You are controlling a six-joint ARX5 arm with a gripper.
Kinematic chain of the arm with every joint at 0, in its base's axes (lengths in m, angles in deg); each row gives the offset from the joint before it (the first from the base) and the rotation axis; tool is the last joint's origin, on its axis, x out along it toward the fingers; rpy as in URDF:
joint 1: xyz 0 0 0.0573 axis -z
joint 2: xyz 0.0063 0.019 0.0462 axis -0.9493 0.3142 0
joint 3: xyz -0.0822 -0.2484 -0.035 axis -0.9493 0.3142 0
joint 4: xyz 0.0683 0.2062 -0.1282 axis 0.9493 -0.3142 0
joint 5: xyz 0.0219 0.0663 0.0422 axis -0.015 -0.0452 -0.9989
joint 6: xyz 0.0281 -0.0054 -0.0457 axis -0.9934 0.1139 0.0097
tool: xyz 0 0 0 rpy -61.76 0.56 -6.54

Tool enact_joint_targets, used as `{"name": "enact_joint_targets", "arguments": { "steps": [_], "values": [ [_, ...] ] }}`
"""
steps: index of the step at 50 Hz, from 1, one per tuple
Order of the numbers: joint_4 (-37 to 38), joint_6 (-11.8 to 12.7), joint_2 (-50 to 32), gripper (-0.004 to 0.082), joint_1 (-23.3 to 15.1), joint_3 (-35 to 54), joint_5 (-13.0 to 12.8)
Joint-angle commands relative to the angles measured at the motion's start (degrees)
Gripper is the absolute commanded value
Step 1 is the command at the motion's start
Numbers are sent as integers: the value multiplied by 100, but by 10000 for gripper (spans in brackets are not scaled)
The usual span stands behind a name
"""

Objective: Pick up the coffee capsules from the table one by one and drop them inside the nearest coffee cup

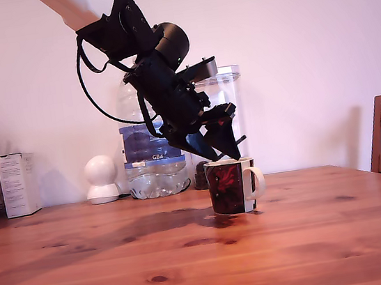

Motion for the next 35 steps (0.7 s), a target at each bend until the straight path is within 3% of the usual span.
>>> {"name": "enact_joint_targets", "arguments": {
  "steps": [1,7,13,17,26,35],
  "values": [
    [39,-24,129,601,20,-26,9],
    [90,-24,68,411,13,-26,7],
    [125,-22,-85,111,-7,-24,13],
    [160,-22,-170,-14,-24,-24,15],
    [398,-22,-339,-24,-63,-7,81],
    [1198,24,-785,-24,-107,433,232]
  ]
}}
